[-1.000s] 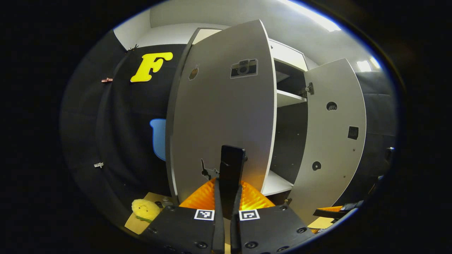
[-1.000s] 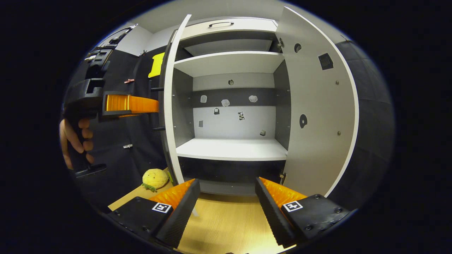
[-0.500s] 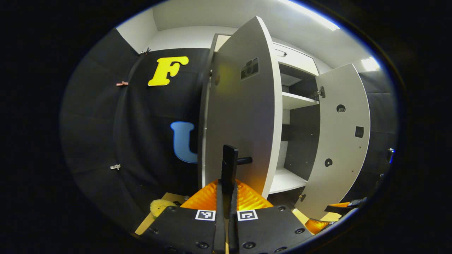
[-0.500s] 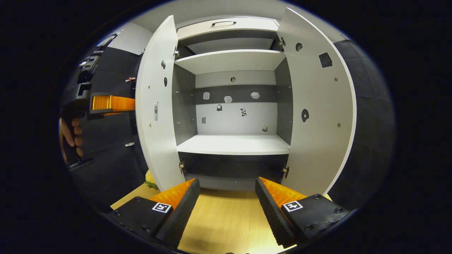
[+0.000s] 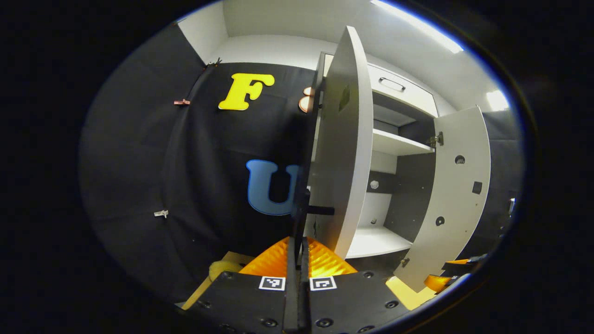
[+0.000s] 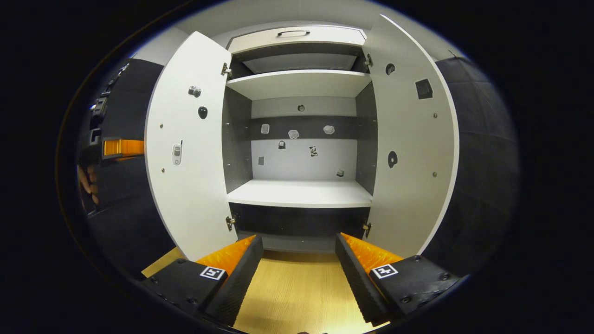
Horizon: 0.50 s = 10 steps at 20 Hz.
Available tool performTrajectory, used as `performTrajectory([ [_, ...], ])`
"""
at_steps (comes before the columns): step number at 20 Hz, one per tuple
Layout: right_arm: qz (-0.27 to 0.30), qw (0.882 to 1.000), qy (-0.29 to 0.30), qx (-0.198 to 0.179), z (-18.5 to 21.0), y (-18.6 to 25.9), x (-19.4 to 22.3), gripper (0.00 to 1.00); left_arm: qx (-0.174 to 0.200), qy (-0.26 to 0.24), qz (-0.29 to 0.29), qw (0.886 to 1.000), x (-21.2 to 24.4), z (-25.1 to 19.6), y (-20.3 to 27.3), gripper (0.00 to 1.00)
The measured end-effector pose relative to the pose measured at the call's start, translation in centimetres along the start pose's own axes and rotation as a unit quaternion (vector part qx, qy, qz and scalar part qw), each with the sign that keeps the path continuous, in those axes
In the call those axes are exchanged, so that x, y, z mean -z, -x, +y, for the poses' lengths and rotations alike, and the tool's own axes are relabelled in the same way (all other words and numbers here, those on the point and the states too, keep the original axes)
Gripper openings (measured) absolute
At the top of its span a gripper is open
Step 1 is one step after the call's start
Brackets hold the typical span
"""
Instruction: Open the right door of the double-door shoe cabinet with the right hand, and open the left door with the left hand.
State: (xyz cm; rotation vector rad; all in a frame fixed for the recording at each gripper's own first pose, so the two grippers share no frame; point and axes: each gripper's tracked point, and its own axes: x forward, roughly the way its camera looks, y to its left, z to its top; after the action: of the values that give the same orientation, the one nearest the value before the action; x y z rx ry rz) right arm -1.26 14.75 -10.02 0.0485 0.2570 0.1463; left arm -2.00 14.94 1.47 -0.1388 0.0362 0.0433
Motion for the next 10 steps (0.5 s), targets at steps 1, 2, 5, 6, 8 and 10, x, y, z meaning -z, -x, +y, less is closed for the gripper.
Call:
performTrajectory([
  [1, -0.003, 1.000, 0.000, 0.003, -0.3, 0.0, -0.4, 0.98, -0.005, -0.005, 0.000, 1.000, 0.2, 0.4, 0.2, 0.05],
  [2, -0.007, 1.000, 0.000, 0.005, -1.0, 0.4, -0.9, 0.98, -0.009, -0.010, 0.001, 1.000, 0.3, 0.5, 0.4, 0.05],
  [5, -0.025, 1.000, -0.006, 0.004, -2.0, 1.0, -2.4, 0.98, -0.030, -0.022, 0.004, 0.999, 0.4, 0.2, 1.7, 0.05],
  [6, -0.029, 1.000, -0.009, 0.003, -2.8, 1.5, -2.8, 0.98, -0.036, -0.025, 0.005, 0.999, 0.3, 0.0, 2.3, 0.05],
  [8, -0.037, 0.999, -0.015, -0.003, -4.0, 2.3, -3.5, 0.98, -0.048, -0.030, 0.007, 0.998, 0.3, -0.7, 3.7, 0.05],
  [10, -0.040, 0.999, -0.017, -0.008, -5.5, 3.2, -4.0, 0.98, -0.066, -0.033, 0.006, 0.997, 0.1, -1.7, 5.2, 0.05],
])
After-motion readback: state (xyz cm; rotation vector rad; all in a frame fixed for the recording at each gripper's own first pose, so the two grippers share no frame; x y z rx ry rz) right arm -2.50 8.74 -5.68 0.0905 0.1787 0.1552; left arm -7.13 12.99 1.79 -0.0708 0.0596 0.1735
